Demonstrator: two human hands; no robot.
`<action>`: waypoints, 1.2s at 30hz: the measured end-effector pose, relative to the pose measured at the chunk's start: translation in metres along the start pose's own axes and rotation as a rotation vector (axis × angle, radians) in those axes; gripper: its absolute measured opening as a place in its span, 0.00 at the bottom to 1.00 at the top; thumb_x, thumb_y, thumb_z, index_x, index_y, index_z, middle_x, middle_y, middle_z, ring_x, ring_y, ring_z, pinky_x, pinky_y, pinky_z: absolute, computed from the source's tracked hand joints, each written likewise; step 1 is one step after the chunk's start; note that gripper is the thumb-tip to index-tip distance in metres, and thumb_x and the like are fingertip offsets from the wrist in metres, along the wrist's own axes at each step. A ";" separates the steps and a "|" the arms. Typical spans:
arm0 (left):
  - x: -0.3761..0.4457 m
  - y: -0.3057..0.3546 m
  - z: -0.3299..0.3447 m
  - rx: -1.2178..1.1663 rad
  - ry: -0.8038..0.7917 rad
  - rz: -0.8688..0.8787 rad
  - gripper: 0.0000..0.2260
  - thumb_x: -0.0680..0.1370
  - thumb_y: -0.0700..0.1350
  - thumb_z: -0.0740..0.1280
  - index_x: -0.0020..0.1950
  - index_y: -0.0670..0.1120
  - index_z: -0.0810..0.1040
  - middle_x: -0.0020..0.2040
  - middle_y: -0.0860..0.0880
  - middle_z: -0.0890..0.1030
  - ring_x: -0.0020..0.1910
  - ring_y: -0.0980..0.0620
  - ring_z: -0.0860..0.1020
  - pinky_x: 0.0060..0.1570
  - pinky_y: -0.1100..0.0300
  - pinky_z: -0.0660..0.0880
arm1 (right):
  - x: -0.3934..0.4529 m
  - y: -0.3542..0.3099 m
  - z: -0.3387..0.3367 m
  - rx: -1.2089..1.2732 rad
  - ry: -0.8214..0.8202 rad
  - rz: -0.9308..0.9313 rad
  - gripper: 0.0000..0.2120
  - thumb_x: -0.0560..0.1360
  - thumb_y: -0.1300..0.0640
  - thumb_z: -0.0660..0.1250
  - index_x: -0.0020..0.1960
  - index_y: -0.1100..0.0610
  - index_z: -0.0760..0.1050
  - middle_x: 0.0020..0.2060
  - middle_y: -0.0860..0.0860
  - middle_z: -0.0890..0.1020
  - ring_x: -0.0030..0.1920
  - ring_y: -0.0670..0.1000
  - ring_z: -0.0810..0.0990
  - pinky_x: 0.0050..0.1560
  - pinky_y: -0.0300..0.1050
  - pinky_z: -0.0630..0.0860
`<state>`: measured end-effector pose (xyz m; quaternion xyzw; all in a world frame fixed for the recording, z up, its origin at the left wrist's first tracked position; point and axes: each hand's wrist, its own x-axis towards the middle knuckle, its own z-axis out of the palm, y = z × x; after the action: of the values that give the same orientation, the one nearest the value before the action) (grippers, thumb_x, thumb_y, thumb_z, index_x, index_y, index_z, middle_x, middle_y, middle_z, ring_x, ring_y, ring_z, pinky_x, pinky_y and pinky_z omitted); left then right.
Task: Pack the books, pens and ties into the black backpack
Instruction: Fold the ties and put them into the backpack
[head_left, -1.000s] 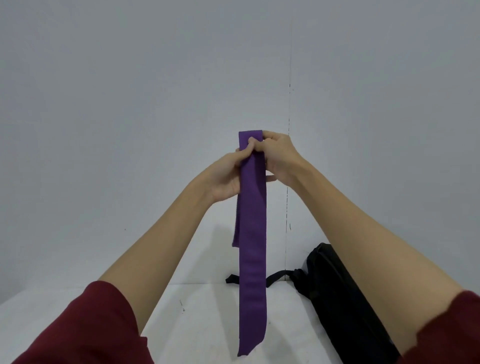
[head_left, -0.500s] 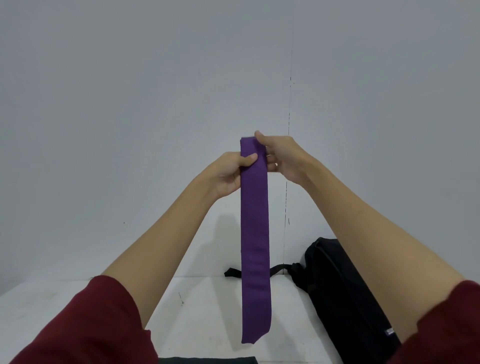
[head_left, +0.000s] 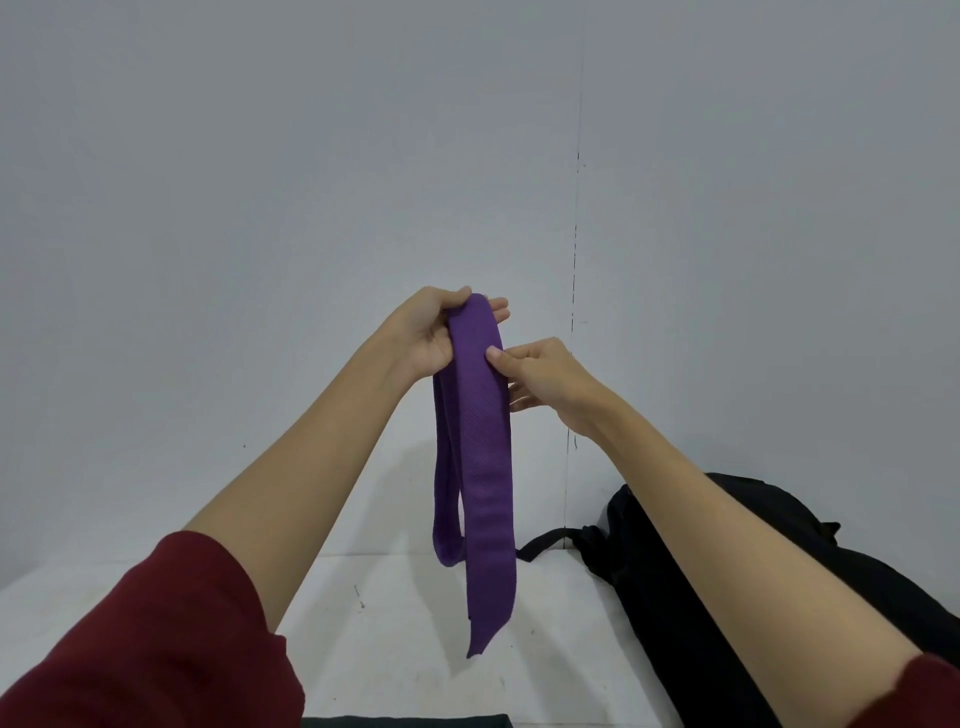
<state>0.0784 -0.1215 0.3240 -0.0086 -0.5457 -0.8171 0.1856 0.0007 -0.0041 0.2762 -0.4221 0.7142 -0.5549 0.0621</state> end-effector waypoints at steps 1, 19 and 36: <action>0.000 0.000 0.000 0.007 0.014 -0.005 0.11 0.81 0.37 0.55 0.58 0.33 0.72 0.61 0.38 0.78 0.57 0.46 0.78 0.48 0.57 0.76 | 0.000 0.001 0.001 -0.016 0.001 0.007 0.17 0.80 0.52 0.62 0.49 0.66 0.80 0.42 0.53 0.82 0.39 0.52 0.78 0.45 0.45 0.78; -0.014 -0.015 -0.020 1.179 0.086 -0.179 0.25 0.76 0.69 0.46 0.50 0.58 0.77 0.51 0.49 0.71 0.48 0.50 0.68 0.51 0.54 0.64 | 0.002 -0.006 -0.013 0.298 -0.010 0.105 0.11 0.79 0.60 0.62 0.55 0.66 0.77 0.39 0.55 0.82 0.35 0.52 0.82 0.37 0.40 0.78; -0.002 -0.128 -0.046 0.564 0.146 0.472 0.23 0.76 0.41 0.69 0.65 0.53 0.62 0.43 0.47 0.83 0.38 0.50 0.82 0.42 0.57 0.80 | 0.018 -0.045 -0.028 0.263 -0.022 -0.106 0.10 0.81 0.59 0.57 0.50 0.57 0.77 0.48 0.50 0.83 0.51 0.49 0.80 0.57 0.45 0.73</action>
<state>0.0489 -0.1198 0.1914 -0.0246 -0.7177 -0.5679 0.4023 -0.0022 0.0037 0.3313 -0.4534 0.6113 -0.6416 0.0951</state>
